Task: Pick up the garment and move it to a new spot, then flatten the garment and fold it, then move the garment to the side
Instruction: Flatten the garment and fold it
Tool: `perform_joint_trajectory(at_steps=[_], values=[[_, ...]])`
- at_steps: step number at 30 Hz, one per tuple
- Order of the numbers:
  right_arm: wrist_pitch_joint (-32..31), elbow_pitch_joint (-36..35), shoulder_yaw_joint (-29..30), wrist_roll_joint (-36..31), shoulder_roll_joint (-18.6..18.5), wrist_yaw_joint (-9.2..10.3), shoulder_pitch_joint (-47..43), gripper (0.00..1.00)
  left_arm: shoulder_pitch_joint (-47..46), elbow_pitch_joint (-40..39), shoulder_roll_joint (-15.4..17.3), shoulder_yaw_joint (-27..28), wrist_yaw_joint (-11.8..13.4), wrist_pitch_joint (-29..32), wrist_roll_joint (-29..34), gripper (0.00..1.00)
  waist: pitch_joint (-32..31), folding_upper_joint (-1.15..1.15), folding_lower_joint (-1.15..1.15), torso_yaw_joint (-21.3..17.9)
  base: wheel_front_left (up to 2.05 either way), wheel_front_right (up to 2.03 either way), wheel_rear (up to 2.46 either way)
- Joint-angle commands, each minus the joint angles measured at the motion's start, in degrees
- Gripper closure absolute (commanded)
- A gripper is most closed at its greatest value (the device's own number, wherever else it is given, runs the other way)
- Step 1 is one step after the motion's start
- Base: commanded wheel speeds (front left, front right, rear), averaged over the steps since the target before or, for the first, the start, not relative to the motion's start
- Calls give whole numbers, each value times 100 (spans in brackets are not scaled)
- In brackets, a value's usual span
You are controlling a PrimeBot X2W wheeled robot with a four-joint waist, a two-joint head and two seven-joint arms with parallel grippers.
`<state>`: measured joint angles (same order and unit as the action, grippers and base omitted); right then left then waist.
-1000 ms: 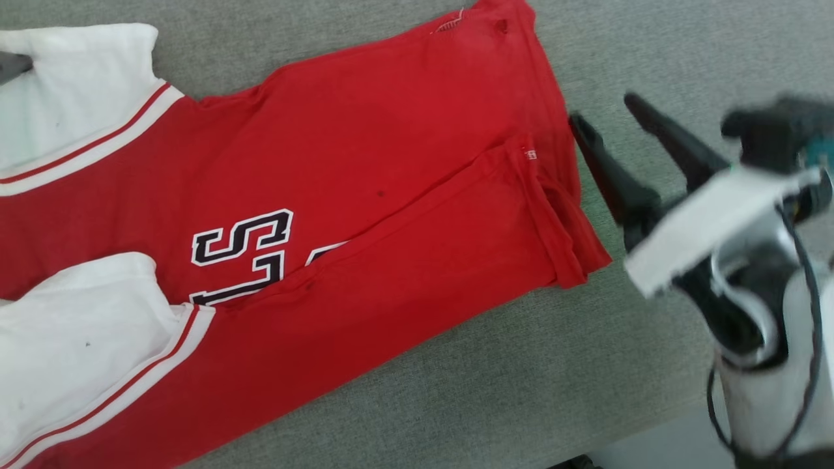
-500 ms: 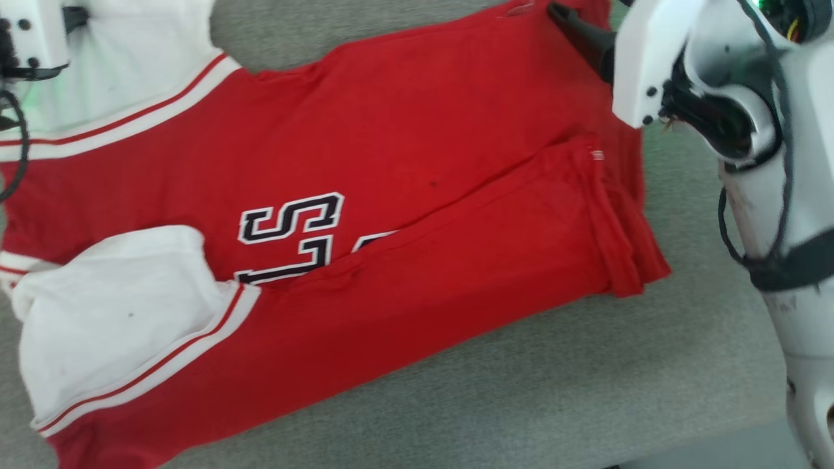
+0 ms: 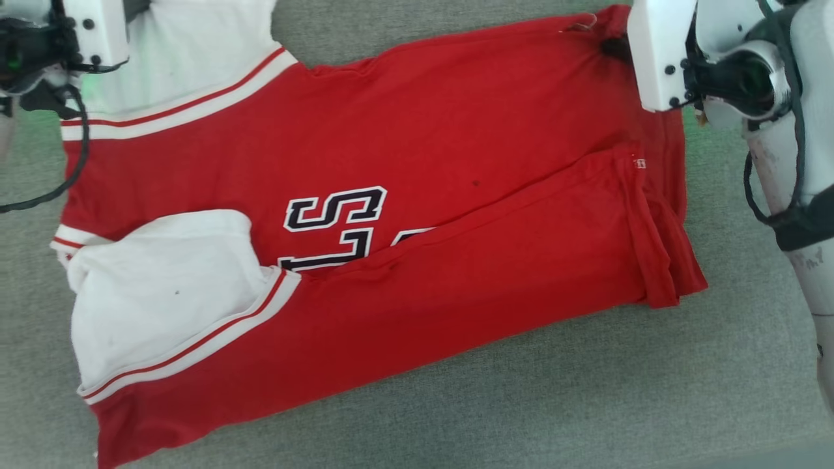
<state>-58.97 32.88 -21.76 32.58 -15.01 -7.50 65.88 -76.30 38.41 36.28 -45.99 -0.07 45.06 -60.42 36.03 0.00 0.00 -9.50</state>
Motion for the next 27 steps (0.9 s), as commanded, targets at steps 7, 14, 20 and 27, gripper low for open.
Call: perform_joint_trajectory(at_steps=[7, 14, 20, 27], values=[[414, -5, 130, 150, -266, 9, -414, 100, 60, 196, -103, 20, -247, -265, -56, 100, -336, 0, 0, 229, 0, 0, 0], [973, -725, 147, 420, -785, 8, -934, 100, 292, -293, 52, 125, -345, -245, -268, 100, -836, 0, 0, 513, 0, 0, 0], [1287, -1399, 212, 604, -1176, 8, -1486, 100, 747, -1205, 390, 162, -119, -100, -447, 100, -1197, 0, 0, 665, 0, 0, 0], [1385, -2444, 395, 713, -1533, 8, -2335, 100, 1632, -2996, 1067, 257, 526, 128, -752, 100, -1466, 0, 0, 780, 0, 0, 0]])
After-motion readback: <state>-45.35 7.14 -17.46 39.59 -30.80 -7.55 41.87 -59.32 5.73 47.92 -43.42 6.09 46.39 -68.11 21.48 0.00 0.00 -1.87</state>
